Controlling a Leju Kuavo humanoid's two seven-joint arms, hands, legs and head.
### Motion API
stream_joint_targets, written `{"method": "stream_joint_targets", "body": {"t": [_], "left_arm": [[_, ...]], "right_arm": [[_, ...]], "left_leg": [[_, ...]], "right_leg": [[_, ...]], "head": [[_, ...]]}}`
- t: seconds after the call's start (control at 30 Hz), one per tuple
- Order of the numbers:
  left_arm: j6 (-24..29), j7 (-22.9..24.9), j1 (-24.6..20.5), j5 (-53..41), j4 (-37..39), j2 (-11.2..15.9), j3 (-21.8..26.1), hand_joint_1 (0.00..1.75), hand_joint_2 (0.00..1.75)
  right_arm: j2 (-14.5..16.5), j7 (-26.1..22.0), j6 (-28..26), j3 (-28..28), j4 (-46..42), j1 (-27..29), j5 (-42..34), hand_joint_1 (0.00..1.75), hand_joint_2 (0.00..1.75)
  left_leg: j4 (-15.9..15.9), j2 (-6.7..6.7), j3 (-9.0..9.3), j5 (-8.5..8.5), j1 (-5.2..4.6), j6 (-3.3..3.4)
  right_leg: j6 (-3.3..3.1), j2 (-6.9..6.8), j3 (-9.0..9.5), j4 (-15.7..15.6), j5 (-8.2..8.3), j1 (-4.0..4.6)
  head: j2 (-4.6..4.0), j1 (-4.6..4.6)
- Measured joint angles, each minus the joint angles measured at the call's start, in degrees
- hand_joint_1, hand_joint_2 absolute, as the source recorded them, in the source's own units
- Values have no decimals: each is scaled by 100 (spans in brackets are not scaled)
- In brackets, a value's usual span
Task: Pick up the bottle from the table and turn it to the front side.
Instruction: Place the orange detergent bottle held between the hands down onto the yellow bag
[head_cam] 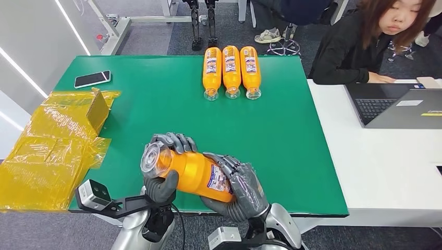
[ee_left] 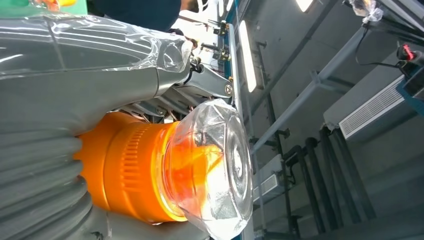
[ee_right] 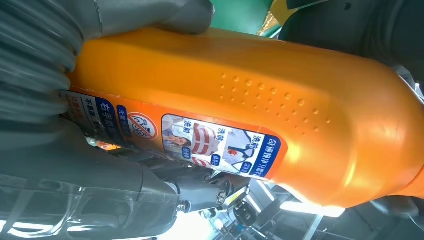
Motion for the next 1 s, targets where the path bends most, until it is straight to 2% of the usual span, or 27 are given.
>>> {"method": "stream_joint_targets", "body": {"t": [0.13,0.17,0.27,0.3,0.77,0.9,1.0], "left_arm": [[-12,-27,-39,26,74,-7,0,149,175],[-16,-37,-46,31,91,-10,0,151,175],[-36,-49,-68,45,143,-14,0,148,175],[-44,-49,-81,51,161,-15,0,147,175],[-12,-58,-215,139,371,-17,2,147,175],[167,-95,-233,53,423,-15,17,147,175],[494,-181,-300,-216,524,-1,68,153,175]], "right_arm": [[24,5,1,-45,0,32,57,175,175],[28,6,2,-56,0,39,74,168,175],[34,8,7,-77,0,55,92,41,175],[34,7,14,-81,0,59,94,3,175],[139,-31,0,-78,0,90,103,0,175],[227,-104,-91,-85,2,90,101,0,175],[305,-172,-102,-85,19,85,108,0,175]], "left_leg": [[0,1,0,0,0,0],[0,1,0,0,0,0],[0,2,0,0,0,0],[0,2,0,0,0,0],[0,2,0,0,0,0],[0,2,0,0,0,0],[-1,2,-1,0,1,-1]], "right_leg": [[0,0,0,0,0,0],[0,0,0,0,0,0],[0,1,0,0,0,0],[0,1,0,0,0,0],[0,0,0,1,0,0],[0,0,0,1,0,0],[0,0,0,2,0,0]], "head": [[0,0],[0,0],[-1,1],[-1,1],[0,0],[0,1],[0,0]]}}
